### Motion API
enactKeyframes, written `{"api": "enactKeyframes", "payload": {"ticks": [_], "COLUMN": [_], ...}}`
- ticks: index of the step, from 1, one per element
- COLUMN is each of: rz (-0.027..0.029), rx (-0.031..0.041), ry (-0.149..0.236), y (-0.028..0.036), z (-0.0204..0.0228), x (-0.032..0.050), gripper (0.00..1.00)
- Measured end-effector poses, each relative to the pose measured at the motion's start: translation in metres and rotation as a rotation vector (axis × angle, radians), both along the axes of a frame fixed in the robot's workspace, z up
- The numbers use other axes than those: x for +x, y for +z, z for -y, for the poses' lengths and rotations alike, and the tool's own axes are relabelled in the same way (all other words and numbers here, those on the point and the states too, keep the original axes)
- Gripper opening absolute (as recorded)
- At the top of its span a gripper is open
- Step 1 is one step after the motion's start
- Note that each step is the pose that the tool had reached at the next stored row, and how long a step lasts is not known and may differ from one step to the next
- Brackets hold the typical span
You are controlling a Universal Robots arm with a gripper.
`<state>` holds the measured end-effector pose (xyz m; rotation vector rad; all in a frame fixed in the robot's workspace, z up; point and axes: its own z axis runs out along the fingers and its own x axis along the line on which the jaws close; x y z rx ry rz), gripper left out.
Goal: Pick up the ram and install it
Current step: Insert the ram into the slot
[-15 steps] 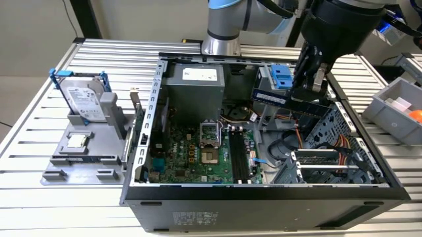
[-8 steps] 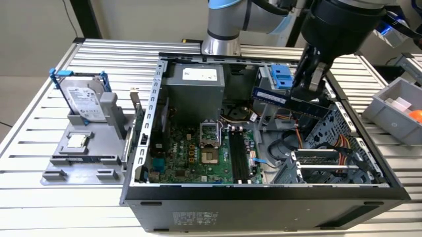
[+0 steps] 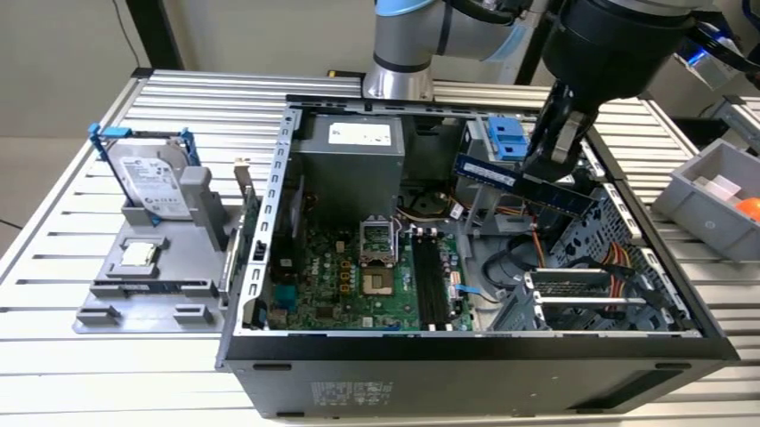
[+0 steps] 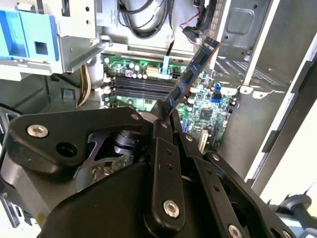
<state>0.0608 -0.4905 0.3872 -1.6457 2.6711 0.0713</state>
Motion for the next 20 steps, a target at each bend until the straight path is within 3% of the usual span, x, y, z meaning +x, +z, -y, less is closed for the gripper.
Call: {"api": "enactKeyframes", "payload": {"ticks": [20], "rz": [0.0], "rx": [0.0], "ry": [-0.145], "y": [0.0], "z": [0.0], "x": [0.0], "gripper": [0.0]}}
